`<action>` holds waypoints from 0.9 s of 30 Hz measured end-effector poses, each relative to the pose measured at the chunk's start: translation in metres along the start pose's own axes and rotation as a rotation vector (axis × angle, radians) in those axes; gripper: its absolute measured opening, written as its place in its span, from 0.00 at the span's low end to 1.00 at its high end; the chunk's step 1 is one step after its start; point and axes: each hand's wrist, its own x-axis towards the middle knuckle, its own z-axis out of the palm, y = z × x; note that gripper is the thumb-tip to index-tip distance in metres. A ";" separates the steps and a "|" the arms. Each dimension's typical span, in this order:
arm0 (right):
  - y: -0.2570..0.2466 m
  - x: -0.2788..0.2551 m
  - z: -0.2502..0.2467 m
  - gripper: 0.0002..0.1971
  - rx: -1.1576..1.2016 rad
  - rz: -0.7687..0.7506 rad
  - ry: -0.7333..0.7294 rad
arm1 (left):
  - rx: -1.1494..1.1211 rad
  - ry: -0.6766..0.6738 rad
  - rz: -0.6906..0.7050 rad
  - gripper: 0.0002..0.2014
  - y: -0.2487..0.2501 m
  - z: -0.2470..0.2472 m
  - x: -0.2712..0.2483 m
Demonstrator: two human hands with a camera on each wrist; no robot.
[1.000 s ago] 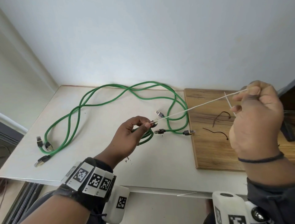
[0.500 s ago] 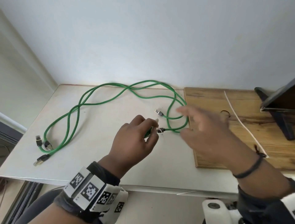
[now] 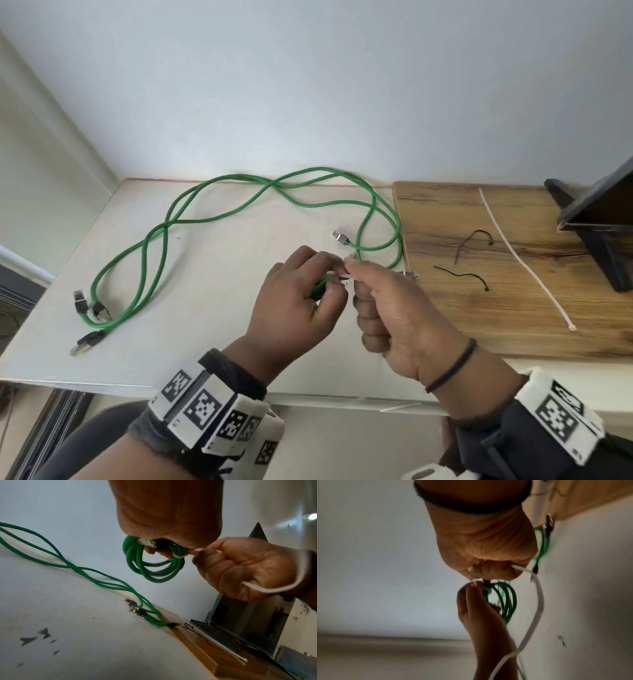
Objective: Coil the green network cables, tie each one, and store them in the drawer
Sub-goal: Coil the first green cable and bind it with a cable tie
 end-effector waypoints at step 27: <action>0.004 0.011 -0.015 0.21 -0.278 -0.269 -0.103 | -0.222 0.021 -0.292 0.08 -0.026 -0.021 0.014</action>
